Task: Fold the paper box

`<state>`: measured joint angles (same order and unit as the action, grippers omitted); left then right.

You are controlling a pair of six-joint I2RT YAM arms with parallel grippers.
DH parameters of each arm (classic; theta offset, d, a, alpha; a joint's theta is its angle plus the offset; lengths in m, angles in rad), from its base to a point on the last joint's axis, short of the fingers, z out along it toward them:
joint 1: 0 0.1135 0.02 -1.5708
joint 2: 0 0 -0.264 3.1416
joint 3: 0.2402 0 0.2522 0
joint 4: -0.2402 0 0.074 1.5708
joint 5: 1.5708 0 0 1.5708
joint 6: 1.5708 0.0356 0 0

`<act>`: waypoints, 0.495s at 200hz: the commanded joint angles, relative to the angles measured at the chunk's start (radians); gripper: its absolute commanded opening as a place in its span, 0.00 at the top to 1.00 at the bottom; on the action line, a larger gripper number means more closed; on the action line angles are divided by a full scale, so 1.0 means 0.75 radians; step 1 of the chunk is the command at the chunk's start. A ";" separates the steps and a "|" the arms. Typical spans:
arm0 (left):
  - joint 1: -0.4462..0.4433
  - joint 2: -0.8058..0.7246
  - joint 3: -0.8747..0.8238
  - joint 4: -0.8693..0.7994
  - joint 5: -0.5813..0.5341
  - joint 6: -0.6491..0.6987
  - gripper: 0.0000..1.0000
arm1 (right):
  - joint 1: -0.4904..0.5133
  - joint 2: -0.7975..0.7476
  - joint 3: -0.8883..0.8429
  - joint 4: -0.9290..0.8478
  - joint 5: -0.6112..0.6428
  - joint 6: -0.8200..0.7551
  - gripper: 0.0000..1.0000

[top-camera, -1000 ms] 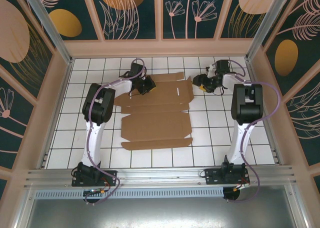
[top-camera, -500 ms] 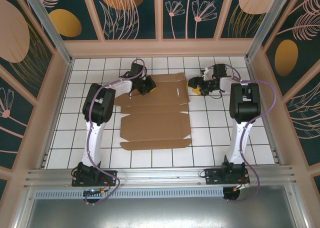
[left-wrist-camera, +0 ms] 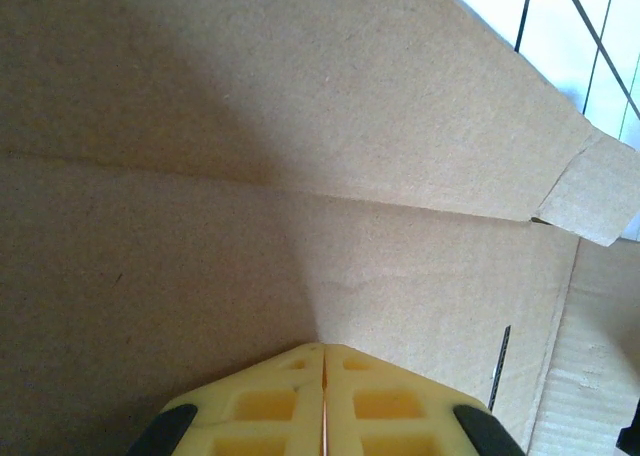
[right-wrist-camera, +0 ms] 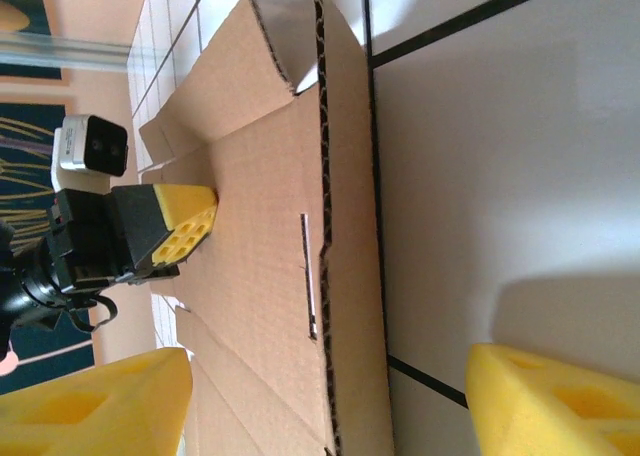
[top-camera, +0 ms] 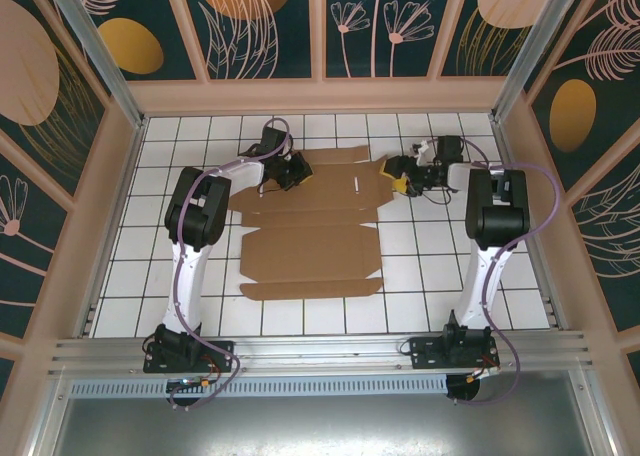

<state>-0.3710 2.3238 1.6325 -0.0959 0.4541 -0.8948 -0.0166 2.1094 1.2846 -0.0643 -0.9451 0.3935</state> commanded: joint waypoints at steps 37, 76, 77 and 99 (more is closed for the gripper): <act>0.008 0.016 -0.023 0.003 0.020 -0.012 0.92 | 0.017 0.011 -0.014 -0.018 -0.075 -0.013 0.29; 0.007 0.015 -0.035 0.021 0.037 -0.021 0.92 | 0.135 0.129 0.091 -0.113 -0.137 -0.077 0.33; 0.008 0.015 -0.035 0.021 0.038 -0.022 0.92 | 0.137 0.131 0.091 -0.110 -0.142 -0.075 0.33; 0.008 0.015 -0.045 0.041 0.050 -0.035 0.92 | 0.190 0.153 0.107 -0.074 -0.195 -0.058 0.34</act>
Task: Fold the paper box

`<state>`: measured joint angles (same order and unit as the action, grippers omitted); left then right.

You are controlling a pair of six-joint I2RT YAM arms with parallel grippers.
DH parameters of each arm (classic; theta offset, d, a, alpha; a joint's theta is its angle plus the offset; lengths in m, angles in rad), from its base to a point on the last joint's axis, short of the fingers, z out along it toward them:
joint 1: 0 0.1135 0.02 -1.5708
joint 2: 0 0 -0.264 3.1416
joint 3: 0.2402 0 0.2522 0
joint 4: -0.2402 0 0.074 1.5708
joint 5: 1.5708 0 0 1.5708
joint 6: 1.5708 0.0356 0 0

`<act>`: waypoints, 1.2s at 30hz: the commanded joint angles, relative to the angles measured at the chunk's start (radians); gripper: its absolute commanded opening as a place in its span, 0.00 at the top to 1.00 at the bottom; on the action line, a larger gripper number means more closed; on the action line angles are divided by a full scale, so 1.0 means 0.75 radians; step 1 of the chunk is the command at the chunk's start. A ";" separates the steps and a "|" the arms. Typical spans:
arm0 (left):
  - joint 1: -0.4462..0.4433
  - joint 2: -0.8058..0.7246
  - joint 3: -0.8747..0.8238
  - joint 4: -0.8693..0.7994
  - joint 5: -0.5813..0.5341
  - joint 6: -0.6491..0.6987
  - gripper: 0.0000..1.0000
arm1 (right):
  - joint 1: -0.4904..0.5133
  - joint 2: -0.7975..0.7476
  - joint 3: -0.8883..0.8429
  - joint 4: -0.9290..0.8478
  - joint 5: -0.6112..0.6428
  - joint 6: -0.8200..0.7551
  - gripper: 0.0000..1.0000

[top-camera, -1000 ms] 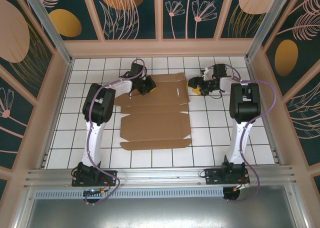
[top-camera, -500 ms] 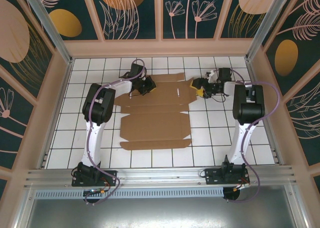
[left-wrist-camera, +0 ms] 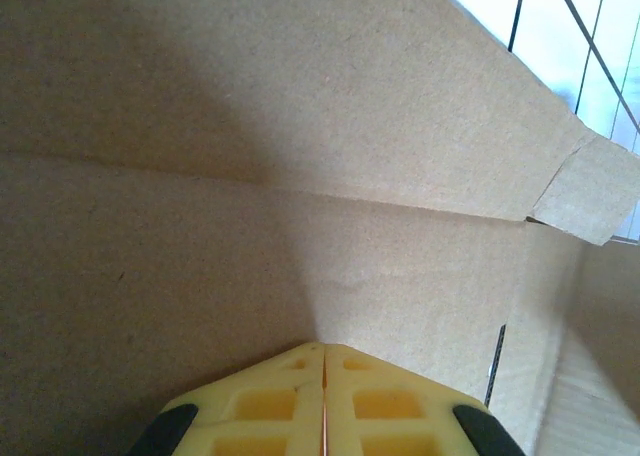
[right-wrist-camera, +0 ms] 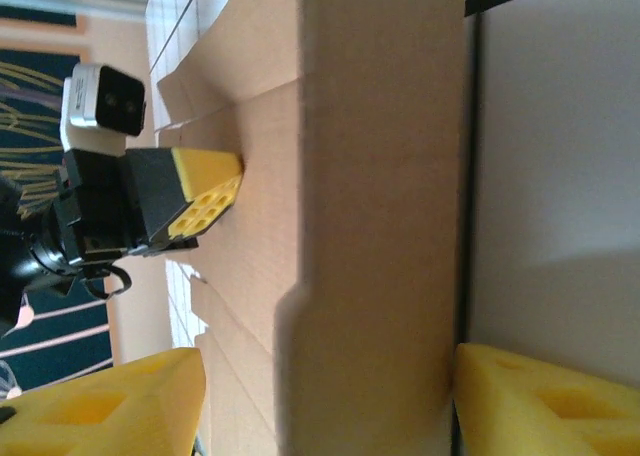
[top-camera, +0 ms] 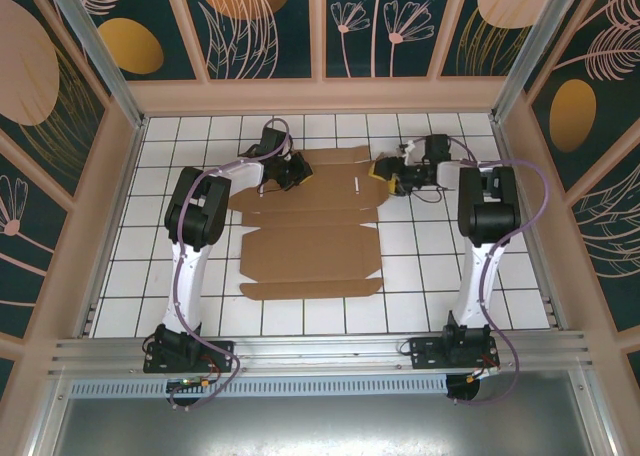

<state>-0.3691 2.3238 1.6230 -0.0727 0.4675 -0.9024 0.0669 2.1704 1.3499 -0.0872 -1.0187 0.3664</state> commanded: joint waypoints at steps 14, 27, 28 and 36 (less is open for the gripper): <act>0.005 -0.001 -0.072 0.095 0.099 -0.110 0.92 | 0.159 -0.063 0.321 -0.499 0.677 -0.202 0.82; -0.012 -0.013 -0.121 0.197 0.158 -0.220 0.93 | 0.518 0.092 0.809 -0.983 1.521 -0.294 0.81; -0.011 -0.012 -0.119 0.198 0.159 -0.220 0.93 | 0.548 0.111 0.832 -1.000 1.577 -0.291 0.80; -0.011 -0.004 -0.114 0.193 0.159 -0.224 0.93 | 0.790 0.409 1.179 -1.200 2.110 -0.254 0.70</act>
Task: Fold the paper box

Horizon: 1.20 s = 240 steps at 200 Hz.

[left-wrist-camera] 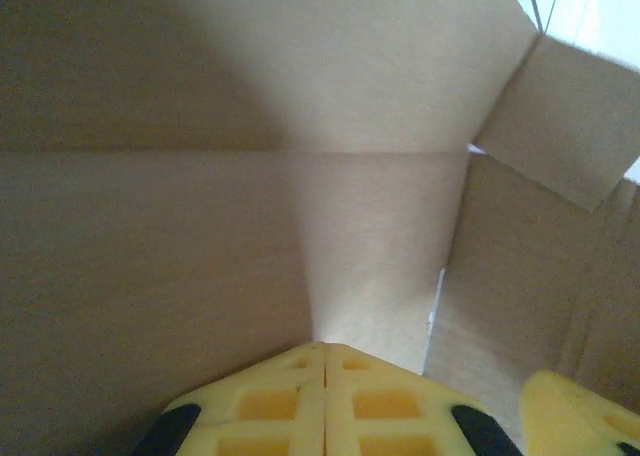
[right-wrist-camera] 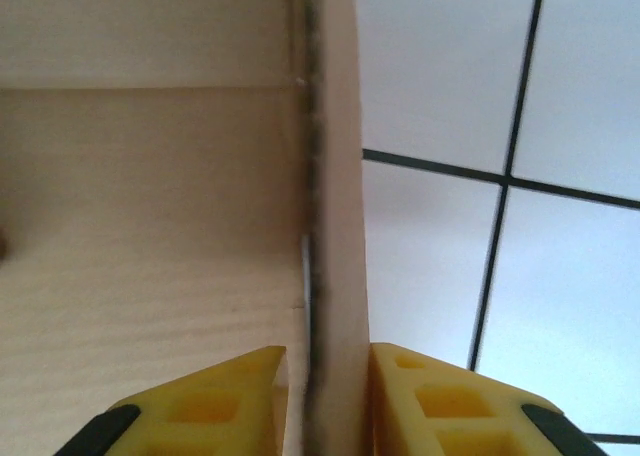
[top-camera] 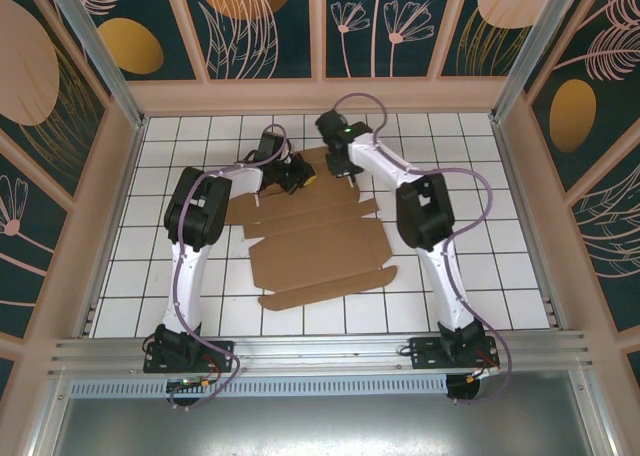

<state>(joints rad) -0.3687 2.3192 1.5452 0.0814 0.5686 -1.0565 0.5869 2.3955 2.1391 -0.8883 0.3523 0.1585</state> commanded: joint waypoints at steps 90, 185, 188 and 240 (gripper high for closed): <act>-0.008 -0.007 -0.003 -0.036 0.018 -0.011 0.93 | 0.203 0.101 0.050 0.032 0.145 0.059 0.60; 0.017 -0.123 -0.034 -0.137 -0.069 0.055 0.91 | 0.001 -0.155 -0.196 0.174 0.313 -0.042 0.77; 0.016 -0.127 -0.033 -0.148 -0.076 0.061 0.91 | -0.003 -0.154 -0.193 0.174 0.314 -0.049 0.78; 0.019 -0.193 -0.030 -0.358 -0.155 0.163 0.84 | -0.046 -0.163 -0.211 0.191 0.298 -0.114 0.83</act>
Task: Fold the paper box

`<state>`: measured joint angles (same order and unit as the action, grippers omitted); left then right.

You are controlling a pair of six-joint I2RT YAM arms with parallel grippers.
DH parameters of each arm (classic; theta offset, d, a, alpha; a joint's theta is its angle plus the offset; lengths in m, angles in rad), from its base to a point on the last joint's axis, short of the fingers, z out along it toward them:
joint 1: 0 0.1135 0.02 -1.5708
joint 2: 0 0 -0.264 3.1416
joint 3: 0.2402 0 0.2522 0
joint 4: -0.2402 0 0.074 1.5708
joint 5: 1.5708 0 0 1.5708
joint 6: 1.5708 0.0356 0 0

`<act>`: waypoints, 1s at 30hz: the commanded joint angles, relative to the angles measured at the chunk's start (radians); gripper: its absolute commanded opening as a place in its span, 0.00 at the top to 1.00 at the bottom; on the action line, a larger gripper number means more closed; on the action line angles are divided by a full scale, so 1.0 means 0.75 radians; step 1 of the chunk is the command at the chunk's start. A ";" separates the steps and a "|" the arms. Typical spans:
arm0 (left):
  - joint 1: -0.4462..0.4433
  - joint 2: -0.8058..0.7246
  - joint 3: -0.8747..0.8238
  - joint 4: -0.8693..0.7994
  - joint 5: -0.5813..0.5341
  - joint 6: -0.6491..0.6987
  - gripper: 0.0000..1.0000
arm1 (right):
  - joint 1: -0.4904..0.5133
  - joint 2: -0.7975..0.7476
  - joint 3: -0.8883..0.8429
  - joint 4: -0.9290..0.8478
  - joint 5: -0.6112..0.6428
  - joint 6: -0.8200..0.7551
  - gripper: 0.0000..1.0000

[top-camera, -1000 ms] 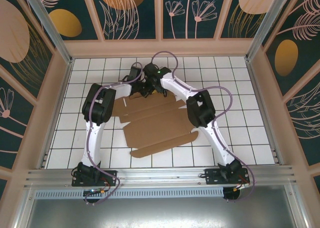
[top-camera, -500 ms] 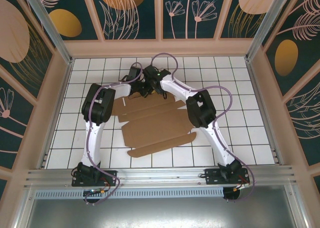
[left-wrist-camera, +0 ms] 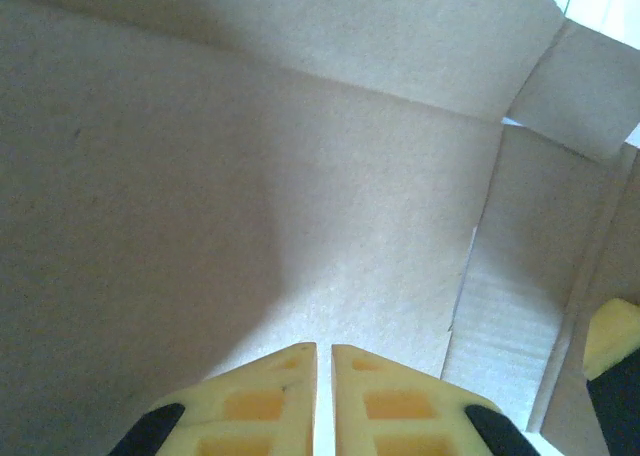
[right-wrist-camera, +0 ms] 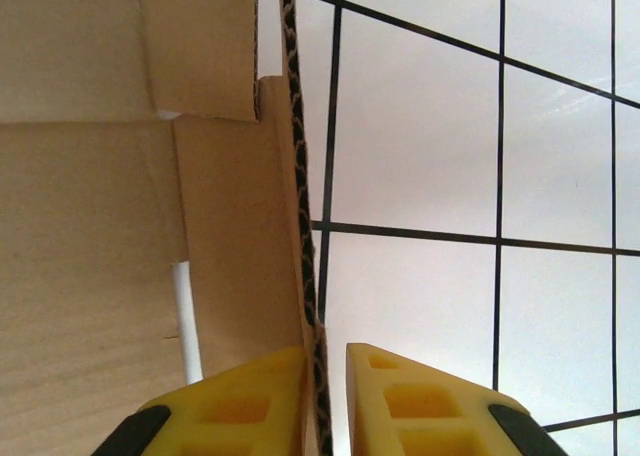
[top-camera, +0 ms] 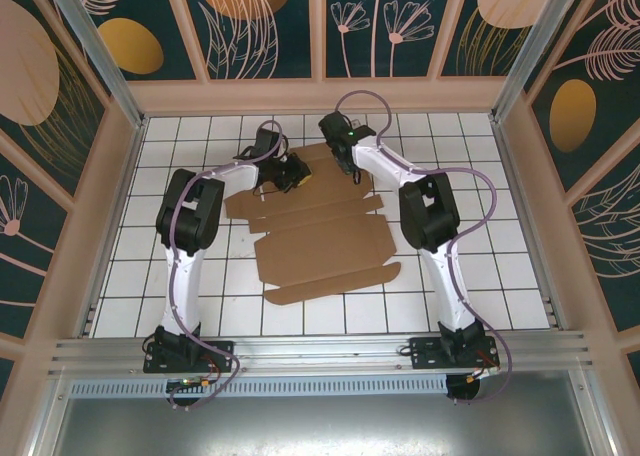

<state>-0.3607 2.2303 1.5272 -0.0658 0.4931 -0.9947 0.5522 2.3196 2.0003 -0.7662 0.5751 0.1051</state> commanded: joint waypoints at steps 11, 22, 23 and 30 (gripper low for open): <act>0.007 0.015 0.046 -0.405 -0.192 0.124 0.85 | 0.034 -0.072 -0.039 0.073 -0.057 -0.111 0.80; 0.008 0.069 0.089 -0.467 -0.242 0.124 0.89 | 0.138 -0.042 0.056 0.072 -0.352 0.008 0.76; 0.008 0.071 0.087 -0.466 -0.240 0.122 0.89 | 0.143 -0.031 0.055 0.076 -0.383 0.019 0.75; 0.008 0.072 0.077 -0.455 -0.224 0.108 0.90 | 0.154 0.088 0.072 0.050 -0.380 0.063 0.73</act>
<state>-0.3595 2.2330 1.5936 -0.3527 0.3584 -0.9169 0.6418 2.3322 2.0304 -0.7258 0.3676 0.1116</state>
